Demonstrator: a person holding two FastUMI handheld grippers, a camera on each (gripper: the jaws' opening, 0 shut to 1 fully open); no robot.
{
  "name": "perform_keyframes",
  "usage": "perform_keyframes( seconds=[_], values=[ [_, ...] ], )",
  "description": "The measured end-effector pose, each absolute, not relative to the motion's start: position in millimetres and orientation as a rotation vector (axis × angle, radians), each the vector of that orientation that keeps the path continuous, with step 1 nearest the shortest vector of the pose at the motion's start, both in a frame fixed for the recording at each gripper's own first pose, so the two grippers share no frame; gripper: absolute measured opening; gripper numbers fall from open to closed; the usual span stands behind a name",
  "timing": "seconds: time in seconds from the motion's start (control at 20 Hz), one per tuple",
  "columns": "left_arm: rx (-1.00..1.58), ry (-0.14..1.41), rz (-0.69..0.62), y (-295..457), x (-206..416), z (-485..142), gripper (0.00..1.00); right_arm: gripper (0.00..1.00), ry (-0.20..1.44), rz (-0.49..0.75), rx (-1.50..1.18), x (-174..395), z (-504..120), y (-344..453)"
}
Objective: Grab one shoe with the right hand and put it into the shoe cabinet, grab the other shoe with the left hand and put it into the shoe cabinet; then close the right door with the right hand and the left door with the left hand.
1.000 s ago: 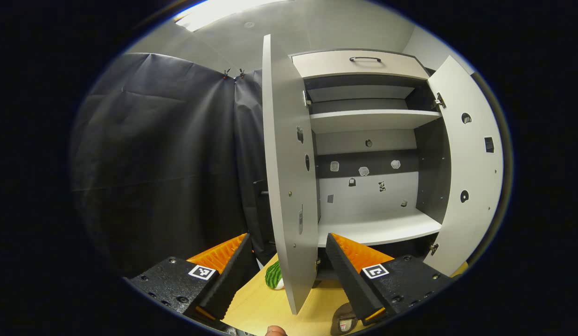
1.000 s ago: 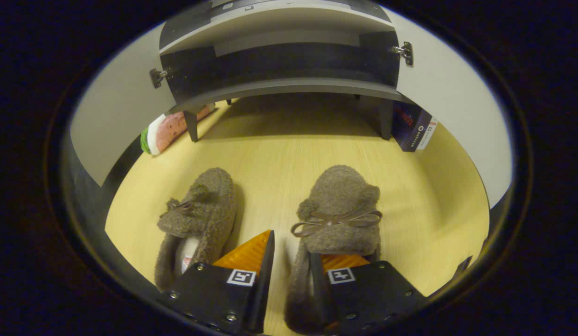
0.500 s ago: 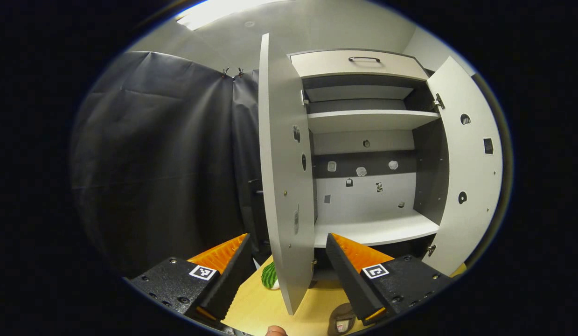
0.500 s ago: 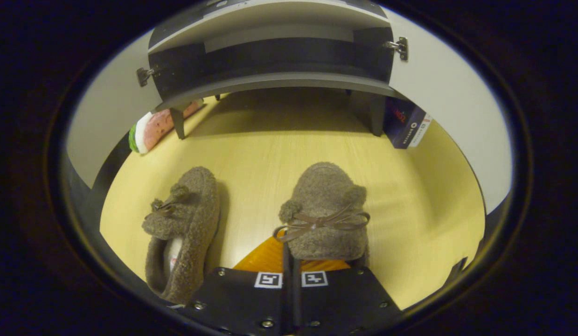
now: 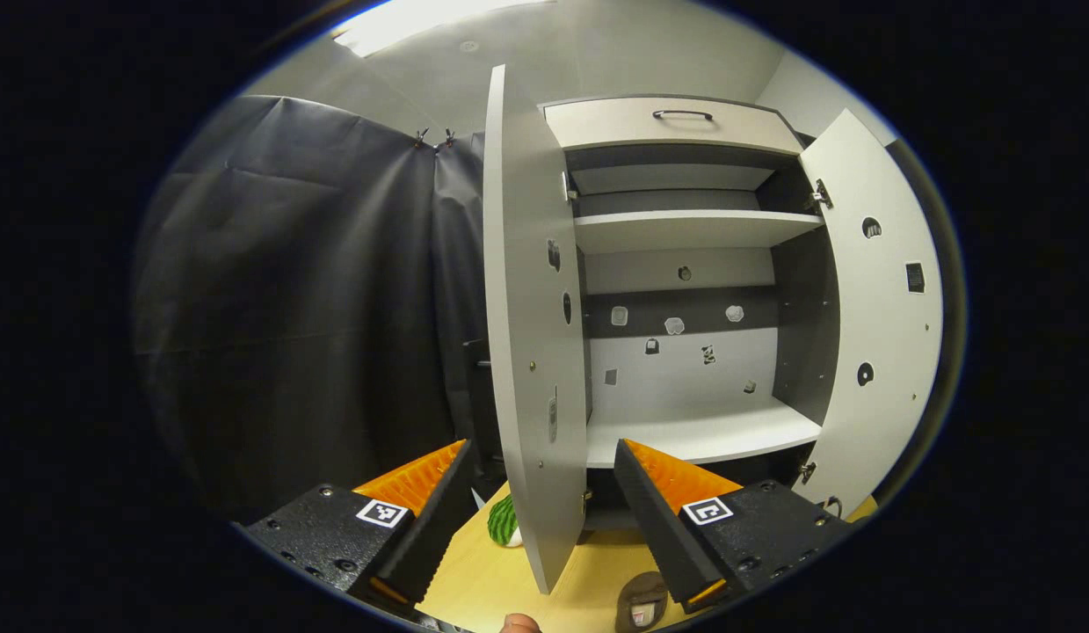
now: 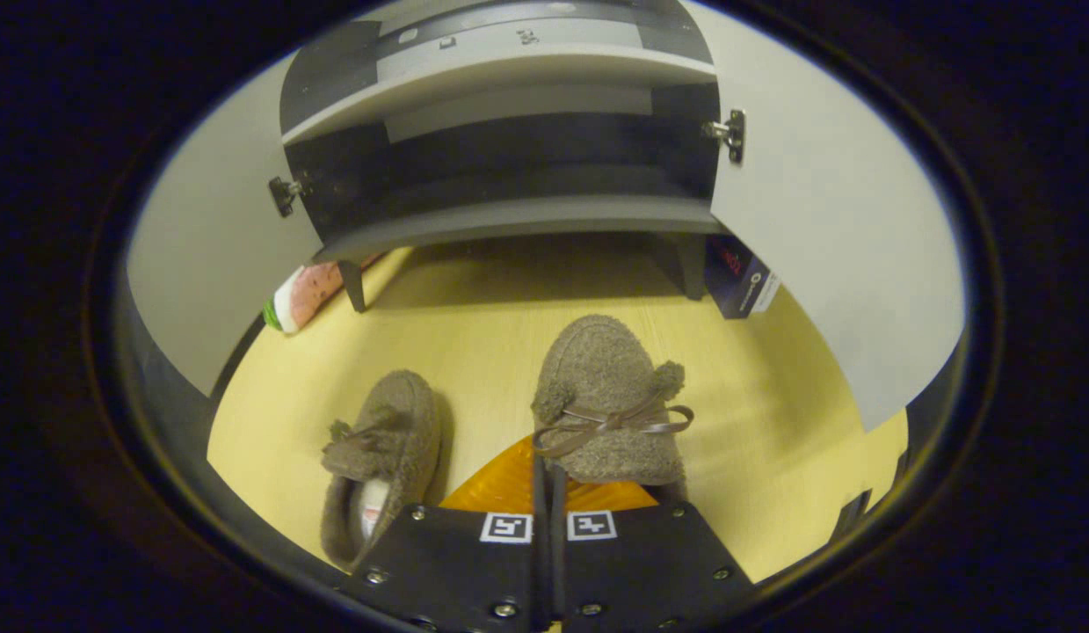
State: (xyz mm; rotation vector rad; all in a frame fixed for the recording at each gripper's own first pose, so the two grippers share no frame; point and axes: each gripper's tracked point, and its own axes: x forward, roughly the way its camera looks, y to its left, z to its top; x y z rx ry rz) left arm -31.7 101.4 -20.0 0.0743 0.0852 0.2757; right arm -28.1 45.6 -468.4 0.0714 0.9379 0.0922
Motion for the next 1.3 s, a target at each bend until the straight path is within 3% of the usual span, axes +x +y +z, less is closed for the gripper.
perform_keyframes(
  seconds=[0.15,0.25,0.75,1.05,1.3],
  values=[
    [0.071,0.081,0.270,102.2,-33.0,-19.5,0.98,0.05,0.834,0.102,0.087,-2.9,-418.1,50.6],
    [0.063,0.080,0.269,104.2,-34.4,-19.8,0.98,0.00,0.759,0.111,0.086,18.6,-379.8,53.6],
    [0.038,0.059,0.311,121.5,-43.9,-16.2,0.98,0.00,0.447,0.155,0.059,151.6,-201.7,70.7],
    [0.035,0.056,0.395,146.2,-52.2,-18.4,0.98,0.00,0.362,0.139,0.007,254.1,-165.7,71.6],
    [0.039,0.070,0.497,174.4,-64.2,-23.9,0.98,0.00,0.407,0.115,0.012,313.3,-187.4,70.8]
  ],
)
